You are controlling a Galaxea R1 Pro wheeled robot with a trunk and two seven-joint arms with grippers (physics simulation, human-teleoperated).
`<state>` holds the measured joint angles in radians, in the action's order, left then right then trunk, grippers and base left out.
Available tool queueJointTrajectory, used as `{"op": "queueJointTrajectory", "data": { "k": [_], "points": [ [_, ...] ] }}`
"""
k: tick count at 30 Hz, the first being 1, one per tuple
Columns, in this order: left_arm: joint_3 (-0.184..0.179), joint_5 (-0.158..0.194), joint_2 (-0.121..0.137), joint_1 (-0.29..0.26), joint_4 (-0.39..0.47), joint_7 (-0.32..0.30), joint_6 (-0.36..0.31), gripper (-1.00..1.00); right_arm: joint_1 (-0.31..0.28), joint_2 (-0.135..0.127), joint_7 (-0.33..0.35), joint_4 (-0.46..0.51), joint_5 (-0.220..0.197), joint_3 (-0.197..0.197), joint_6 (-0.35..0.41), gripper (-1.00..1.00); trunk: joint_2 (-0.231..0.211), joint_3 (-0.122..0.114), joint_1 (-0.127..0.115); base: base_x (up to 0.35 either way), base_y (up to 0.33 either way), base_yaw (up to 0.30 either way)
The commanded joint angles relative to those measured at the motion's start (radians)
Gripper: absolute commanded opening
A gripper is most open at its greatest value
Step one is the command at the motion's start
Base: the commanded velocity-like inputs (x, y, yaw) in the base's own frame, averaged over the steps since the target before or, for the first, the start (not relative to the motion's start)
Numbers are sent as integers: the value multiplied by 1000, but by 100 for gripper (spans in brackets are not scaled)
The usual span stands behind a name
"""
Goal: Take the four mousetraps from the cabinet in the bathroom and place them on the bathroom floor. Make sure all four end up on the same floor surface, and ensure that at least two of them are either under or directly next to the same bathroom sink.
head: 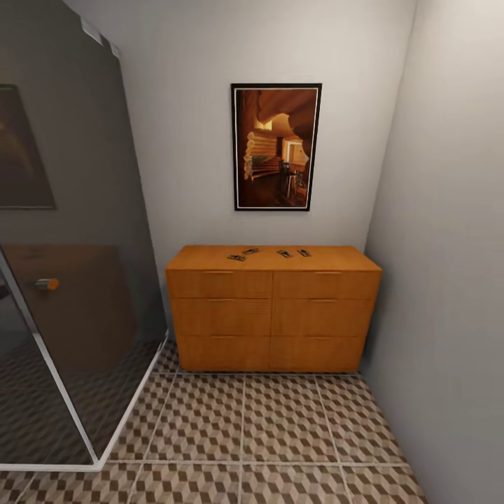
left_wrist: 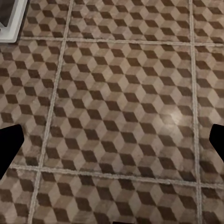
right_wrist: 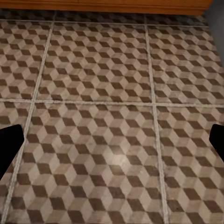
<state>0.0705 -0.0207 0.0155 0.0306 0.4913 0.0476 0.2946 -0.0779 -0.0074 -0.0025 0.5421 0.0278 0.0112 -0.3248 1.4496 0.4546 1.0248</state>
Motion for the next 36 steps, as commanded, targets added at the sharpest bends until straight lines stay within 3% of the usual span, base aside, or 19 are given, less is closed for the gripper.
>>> {"op": "queueJointTrajectory", "data": {
  "k": [1, 9, 21, 36],
  "points": [
    [0, -2, 0, 0, 1, 3, 1, 100, 0, 0, 0, -1, 3, 1, -3, 100, 0, 1, 0, 101, -30, 0],
    [0, -2, 0, 0, 1, 3, 1, 100, -1, 1, 1, 0, 3, 1, -3, 100, 0, 1, 0, 156, -77, -37],
    [0, -2, 0, 0, 1, 3, 1, 100, -1, 1, 0, 1, 3, 1, -3, 100, 0, 1, 0, 113, -46, -192],
    [0, -2, 0, 0, 1, 3, 1, 100, -1, 1, 0, 1, 3, 1, -3, 100, 0, 1, 0, 47, -43, -18]
  ]
}}
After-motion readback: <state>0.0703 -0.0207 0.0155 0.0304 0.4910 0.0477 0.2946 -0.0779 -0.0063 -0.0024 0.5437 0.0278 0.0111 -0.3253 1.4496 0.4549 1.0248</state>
